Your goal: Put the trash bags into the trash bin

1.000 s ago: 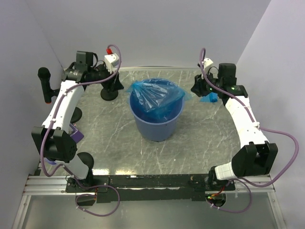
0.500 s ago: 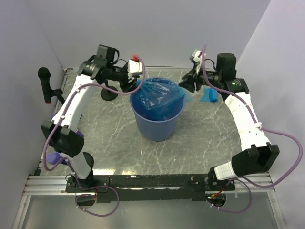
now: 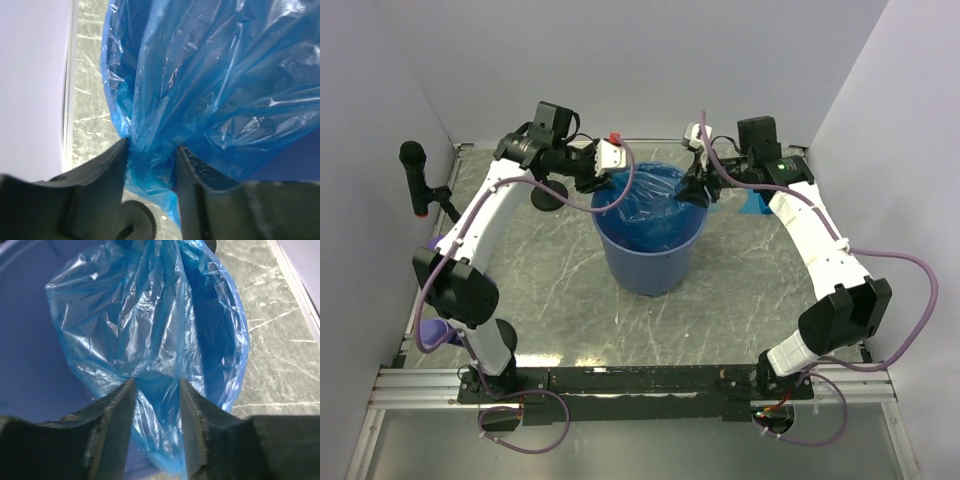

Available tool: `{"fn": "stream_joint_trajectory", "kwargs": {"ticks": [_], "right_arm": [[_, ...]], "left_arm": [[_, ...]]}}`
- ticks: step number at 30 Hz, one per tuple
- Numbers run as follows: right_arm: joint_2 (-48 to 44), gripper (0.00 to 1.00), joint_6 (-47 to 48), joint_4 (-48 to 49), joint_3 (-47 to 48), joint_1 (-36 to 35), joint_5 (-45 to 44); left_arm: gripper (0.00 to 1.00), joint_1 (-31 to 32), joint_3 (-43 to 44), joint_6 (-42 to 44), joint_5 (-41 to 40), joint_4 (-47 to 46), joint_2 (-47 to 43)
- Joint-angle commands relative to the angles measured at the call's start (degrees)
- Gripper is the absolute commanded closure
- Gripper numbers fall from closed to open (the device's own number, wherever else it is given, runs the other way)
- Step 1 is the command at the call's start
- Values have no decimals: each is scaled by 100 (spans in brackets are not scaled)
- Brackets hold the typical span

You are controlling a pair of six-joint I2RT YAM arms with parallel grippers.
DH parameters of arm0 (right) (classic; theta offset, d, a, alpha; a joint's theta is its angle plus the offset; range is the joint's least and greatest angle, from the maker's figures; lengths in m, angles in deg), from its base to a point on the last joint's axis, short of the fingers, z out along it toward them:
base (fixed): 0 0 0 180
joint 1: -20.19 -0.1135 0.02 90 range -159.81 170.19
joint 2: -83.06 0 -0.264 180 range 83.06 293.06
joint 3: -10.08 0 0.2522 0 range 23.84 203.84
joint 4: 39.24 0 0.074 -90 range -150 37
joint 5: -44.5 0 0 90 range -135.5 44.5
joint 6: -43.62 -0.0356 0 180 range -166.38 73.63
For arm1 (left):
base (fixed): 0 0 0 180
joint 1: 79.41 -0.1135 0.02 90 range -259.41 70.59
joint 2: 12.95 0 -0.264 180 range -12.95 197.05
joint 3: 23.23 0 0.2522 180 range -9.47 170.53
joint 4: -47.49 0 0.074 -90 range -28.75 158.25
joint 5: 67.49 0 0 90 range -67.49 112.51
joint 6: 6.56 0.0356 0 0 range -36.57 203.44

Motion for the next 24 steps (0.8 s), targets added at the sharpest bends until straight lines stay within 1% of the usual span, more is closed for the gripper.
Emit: {"fn": "stream_joint_trajectory", "kwargs": {"ticks": [1,4,6,7,10,13,14,15,19,24], "right_arm": [[194,62,303,13,329,-123,-435],[98,85,417,74,303,-132,-445],[-147,95,627,171,102,-132,-418],[-340,99,724,223,-21,-132,-392],[-797,100,1128,294,-443,-167,-234],[-1254,100,1462,136,-794,-246,-120],[-1421,100,1550,110,-952,-281,-93],[-1588,100,1612,110,-1102,-325,-76],[-2300,100,1762,338,-1814,-571,-268],[-2775,100,1631,452,-2245,-817,-462]], "left_arm": [[59,41,-242,250,106,-92,-457],[65,33,-339,206,185,-136,-615],[69,41,-348,258,229,-31,-686],[71,41,-330,276,229,39,-703],[78,50,-304,399,212,311,-782],[91,59,-347,487,203,558,-923],[97,68,-391,530,177,619,-993],[99,76,-470,557,133,681,-1072],[100,155,-961,680,-148,708,-1493],[99,331,-1647,487,-368,59,-2196]]}}
